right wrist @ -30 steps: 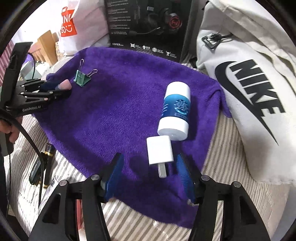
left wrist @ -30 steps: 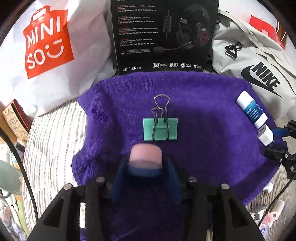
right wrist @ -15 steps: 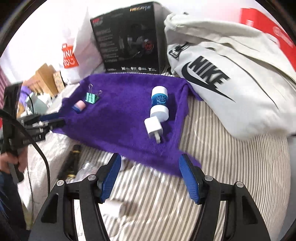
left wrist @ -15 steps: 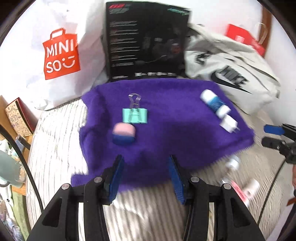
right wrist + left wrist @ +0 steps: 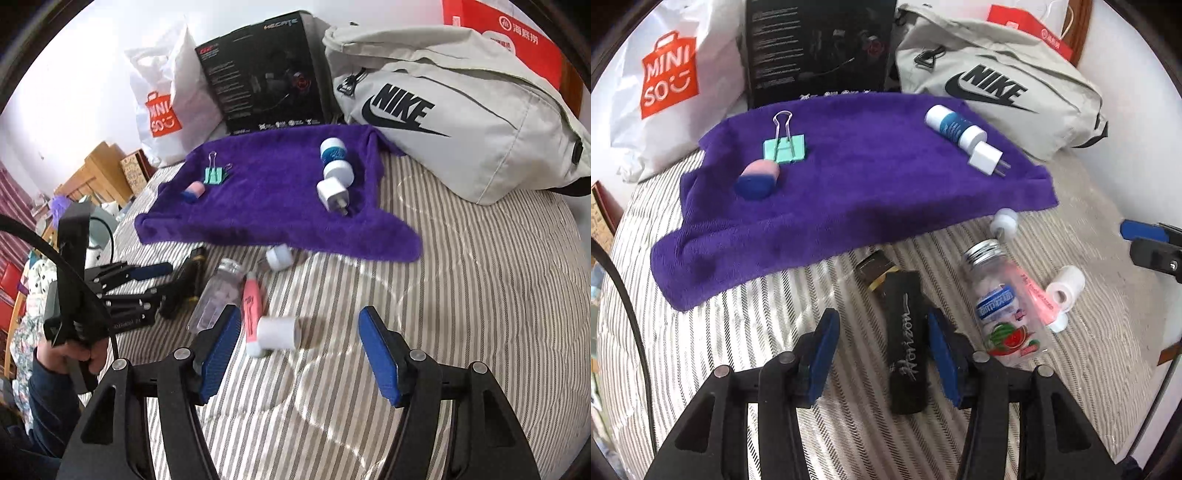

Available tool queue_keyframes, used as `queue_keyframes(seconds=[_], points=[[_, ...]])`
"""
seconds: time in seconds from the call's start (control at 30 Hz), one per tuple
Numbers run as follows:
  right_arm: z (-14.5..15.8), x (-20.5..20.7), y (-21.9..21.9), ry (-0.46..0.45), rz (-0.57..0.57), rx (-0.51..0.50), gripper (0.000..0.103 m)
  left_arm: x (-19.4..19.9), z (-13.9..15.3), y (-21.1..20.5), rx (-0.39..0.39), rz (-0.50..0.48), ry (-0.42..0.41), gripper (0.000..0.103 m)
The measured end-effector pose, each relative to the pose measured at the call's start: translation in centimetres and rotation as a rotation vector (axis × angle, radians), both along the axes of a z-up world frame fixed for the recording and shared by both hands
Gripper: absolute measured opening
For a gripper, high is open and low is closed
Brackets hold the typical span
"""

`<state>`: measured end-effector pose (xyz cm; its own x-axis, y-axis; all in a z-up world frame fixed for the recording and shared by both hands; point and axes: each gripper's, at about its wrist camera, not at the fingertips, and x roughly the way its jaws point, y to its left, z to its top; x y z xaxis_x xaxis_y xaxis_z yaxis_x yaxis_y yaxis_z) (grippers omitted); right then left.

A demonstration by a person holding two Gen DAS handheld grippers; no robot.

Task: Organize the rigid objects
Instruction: 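Grasp the black Horizon case with the left tool while the right tool grasps the white tape roll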

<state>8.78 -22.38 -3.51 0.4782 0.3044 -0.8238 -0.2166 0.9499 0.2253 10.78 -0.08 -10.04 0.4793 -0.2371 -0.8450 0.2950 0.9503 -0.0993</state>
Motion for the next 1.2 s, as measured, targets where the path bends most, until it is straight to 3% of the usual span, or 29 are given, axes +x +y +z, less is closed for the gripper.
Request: queue_keyframes(seconds=[0.33,0.4,0.47,0.7,0.8,0.87,0.9,1.2], points=[[-1.0,-0.4,0.5,0.011,0.005,-0.032,0.066,-0.6,-0.5,1.0,0.094,0.034,-0.01,0.046],[-1.4,-0.4,0.5,0.014,0.006,-0.049,0.066,-0.8,-0.5,0.5,0.115,0.04,-0.021,0.041],[-1.9,-0.6,0.6,0.019,0.01,-0.064,0.066,-0.7,-0.4,0.4,0.104,0.051,-0.019,0.027],[-4.0,-0.5,2.1,0.039,0.032,-0.039,0.066,-0.7,-0.5,-0.1,0.118,0.06,-0.028,0.023],[-4.9,-0.1,2.8,0.044,0.034,-0.035,0.059,-0.7,-0.6,0.0,0.113,0.062,-0.028,0.023],[-5.3,0.2,3.2,0.043,0.041,-0.045,0.036,-0.7,-0.6,0.0,0.114,0.062,-0.027,0.023],[-5.5,0.4,3.2,0.051,0.043,-0.052,0.032,-0.7,-0.6,0.0,0.111,0.066,-0.026,0.023],[-6.2,1.5,2.7,0.057,0.022,-0.099,0.031,-0.9,-0.6,0.2,0.089,0.086,-0.042,0.023]])
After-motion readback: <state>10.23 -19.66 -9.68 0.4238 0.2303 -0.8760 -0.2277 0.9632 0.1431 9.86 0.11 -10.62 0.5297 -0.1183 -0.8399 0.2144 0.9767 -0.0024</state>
